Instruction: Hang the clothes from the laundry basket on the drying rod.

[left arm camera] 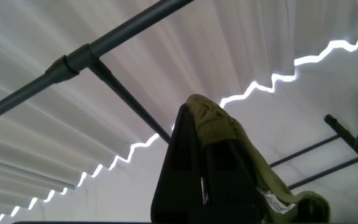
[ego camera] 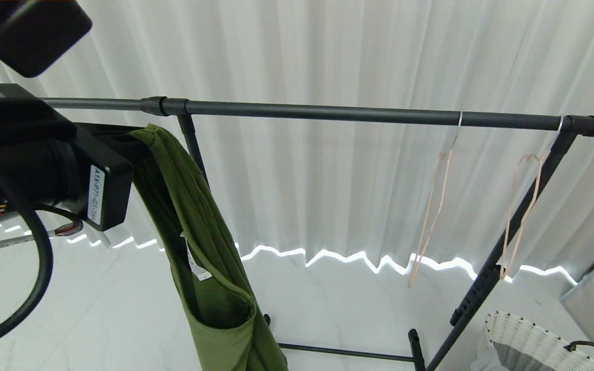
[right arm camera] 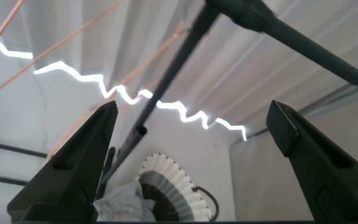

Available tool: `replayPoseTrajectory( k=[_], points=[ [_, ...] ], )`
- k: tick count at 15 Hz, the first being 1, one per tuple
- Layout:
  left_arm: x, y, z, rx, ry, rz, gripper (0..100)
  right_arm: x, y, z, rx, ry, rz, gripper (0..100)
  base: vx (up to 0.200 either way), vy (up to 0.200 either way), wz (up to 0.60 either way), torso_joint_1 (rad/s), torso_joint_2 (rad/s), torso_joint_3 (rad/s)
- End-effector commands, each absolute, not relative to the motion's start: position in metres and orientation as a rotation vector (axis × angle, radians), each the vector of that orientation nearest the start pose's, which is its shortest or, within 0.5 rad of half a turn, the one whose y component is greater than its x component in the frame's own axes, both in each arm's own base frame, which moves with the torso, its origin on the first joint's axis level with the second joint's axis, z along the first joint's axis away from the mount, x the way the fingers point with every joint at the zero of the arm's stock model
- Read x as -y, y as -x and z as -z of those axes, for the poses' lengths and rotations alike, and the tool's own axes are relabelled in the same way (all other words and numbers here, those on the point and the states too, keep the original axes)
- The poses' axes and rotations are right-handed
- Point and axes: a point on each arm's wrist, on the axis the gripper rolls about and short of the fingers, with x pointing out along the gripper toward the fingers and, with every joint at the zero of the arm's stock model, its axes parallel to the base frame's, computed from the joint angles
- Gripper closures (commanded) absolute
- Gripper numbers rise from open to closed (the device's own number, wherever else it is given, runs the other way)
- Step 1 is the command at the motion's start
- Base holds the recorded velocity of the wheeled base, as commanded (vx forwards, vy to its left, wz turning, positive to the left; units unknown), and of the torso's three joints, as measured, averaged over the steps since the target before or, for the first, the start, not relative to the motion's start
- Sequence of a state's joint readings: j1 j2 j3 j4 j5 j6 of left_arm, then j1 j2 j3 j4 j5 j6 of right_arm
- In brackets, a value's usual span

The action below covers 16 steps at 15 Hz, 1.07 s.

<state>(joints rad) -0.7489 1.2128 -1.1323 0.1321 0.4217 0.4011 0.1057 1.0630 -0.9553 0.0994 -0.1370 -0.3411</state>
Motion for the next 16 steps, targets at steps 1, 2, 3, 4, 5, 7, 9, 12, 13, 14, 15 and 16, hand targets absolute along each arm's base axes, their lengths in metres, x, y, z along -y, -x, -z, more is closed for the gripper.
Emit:
replayPoseTrajectory(
  k=[1, 2, 3, 4, 5, 7, 9, 12, 13, 14, 15, 16],
  points=[
    [0.112, -0.134, -0.318, -0.122, -0.518, 0.36, 100, -0.012, -0.14, -0.287, -0.25, 0.367, -0.012, 0, 0.2, 0.0, 0.0, -0.002, 0.0, -0.012],
    [0.112, -0.134, -0.313, -0.133, -0.527, 0.364, 100, -0.012, -0.146, -0.282, -0.278, 0.34, -0.012, 0, 0.2, 0.0, 0.0, 0.002, 0.01, 0.002],
    [0.113, -0.134, -0.31, -0.145, -0.533, 0.366, 100, -0.013, -0.154, -0.278, -0.306, 0.291, -0.007, 0, 0.0, 0.0, 0.0, 0.0, 0.0, 0.0],
    [0.113, -0.135, -0.308, -0.15, -0.533, 0.368, 100, -0.014, -0.162, -0.273, -0.334, 0.253, -0.004, 0, 0.0, 0.0, 0.0, 0.0, 0.0, 0.0],
    [0.113, -0.135, -0.305, -0.16, -0.536, 0.367, 100, -0.015, -0.171, -0.267, -0.369, 0.229, -0.004, 0, 0.0, 0.0, 0.0, 0.0, 0.0, 0.0],
    [0.112, -0.134, -0.302, -0.163, -0.539, 0.369, 100, -0.018, -0.183, -0.255, -0.429, 0.194, -0.006, 0, 0.0, 0.0, 0.0, 0.0, 0.0, 0.0],
    [0.112, -0.134, -0.3, -0.149, -0.535, 0.367, 100, -0.021, -0.193, -0.242, -0.488, 0.122, 0.006, 0, 0.0, 0.0, 0.0, 0.0, 0.0, 0.0],
    [0.112, -0.135, -0.301, -0.134, -0.529, 0.363, 100, -0.025, -0.207, -0.231, -0.539, 0.04, 0.022, 0, 0.0, 0.0, 0.0, 0.0, 0.0, 0.0],
    [0.112, -0.135, -0.299, -0.14, -0.53, 0.362, 100, -0.026, -0.211, -0.227, -0.546, 0.024, 0.027, 0, 0.0, 0.0, 0.0, 0.0, 0.0, 0.0],
    [0.113, -0.135, -0.297, -0.148, -0.533, 0.363, 100, -0.027, -0.213, -0.225, -0.554, 0.007, 0.035, 0, 0.0, 0.0, 0.0, 0.0, 0.0, 0.0],
    [0.112, -0.134, -0.295, -0.154, -0.535, 0.364, 100, -0.027, -0.214, -0.224, -0.557, -0.008, 0.056, 0, 0.0, 0.0, 0.0, 0.0, 0.0, 0.0],
    [0.112, -0.134, -0.295, -0.152, -0.534, 0.364, 100, -0.027, -0.215, -0.223, -0.558, -0.01, 0.075, 0, 0.0, 0.0, 0.0, 0.0, 0.0, 0.0]
  ],
)
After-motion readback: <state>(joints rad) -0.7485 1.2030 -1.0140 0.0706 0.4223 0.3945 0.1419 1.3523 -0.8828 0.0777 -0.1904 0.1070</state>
